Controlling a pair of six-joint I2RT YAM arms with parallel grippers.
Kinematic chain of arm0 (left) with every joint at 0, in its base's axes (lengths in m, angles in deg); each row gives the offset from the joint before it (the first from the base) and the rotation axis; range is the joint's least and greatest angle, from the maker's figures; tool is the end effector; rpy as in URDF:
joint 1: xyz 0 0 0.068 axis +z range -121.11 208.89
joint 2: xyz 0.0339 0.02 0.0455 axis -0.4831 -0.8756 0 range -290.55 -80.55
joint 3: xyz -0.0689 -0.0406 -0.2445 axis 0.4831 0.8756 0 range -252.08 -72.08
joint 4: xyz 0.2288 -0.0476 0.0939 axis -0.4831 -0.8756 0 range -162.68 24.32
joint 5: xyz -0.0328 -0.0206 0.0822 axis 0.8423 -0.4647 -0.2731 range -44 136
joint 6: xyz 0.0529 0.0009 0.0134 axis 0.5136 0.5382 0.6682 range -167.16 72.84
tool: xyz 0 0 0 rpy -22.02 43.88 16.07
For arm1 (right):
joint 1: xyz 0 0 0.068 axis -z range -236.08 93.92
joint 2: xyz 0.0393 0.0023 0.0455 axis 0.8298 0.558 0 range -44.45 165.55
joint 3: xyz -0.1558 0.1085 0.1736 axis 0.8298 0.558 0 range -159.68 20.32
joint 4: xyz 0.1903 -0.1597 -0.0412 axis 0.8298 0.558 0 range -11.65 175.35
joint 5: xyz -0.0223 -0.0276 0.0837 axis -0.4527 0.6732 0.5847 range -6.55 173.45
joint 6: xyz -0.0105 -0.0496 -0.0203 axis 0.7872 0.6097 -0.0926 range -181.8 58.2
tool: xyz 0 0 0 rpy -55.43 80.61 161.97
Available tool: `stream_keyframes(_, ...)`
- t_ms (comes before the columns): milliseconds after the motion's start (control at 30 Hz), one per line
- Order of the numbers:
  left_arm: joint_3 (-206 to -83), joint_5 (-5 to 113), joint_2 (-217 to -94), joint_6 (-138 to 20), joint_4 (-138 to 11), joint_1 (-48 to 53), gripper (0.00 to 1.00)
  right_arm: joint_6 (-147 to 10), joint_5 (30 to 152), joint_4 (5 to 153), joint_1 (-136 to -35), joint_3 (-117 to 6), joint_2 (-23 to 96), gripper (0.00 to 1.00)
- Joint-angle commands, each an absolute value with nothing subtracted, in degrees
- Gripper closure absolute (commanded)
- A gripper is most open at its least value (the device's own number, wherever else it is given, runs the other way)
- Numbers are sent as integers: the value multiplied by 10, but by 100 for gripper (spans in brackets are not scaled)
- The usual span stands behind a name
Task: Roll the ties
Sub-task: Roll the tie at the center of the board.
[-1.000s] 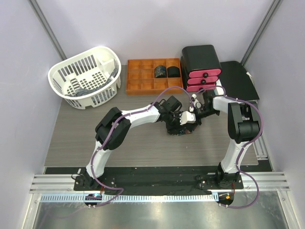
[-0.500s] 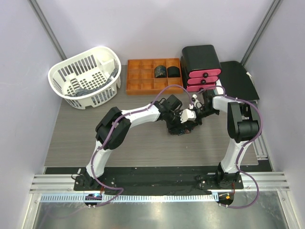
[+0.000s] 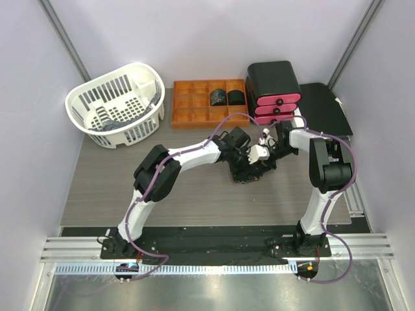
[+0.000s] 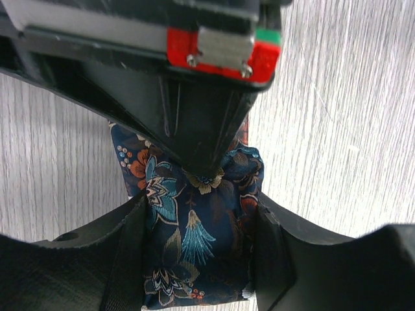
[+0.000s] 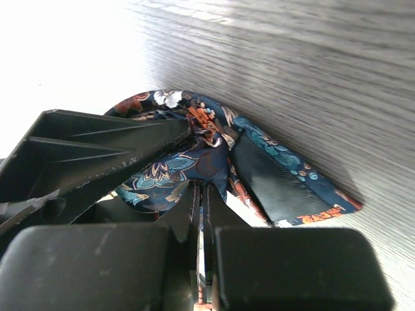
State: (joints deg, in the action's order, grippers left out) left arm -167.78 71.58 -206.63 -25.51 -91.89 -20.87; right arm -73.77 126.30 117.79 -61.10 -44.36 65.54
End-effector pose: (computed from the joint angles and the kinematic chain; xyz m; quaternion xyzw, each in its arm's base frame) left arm 0.2837 -0.3596 0.1576 0.5968 0.7213 -0.2738 0.2204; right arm 0.3182 0.0530 0.1214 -0.0397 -0.9292 -0.3672 0.0117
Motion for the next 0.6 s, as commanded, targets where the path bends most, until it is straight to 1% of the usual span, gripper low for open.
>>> stream_keyframes(0, -1706, 707, -2076, -255, -946, -204, 44, -696, 1075, 1147, -614, -430, 695, 99)
stream_keyframes(300, -1651, 706, -2027, -243, -960, -195, 41, -696, 1075, 1145, -621, -429, 687, 99)
stream_keyframes(567, -1634, 737, -1995, -252, -926, -188, 30, -698, 1077, 1145, -630, -436, 689, 99)
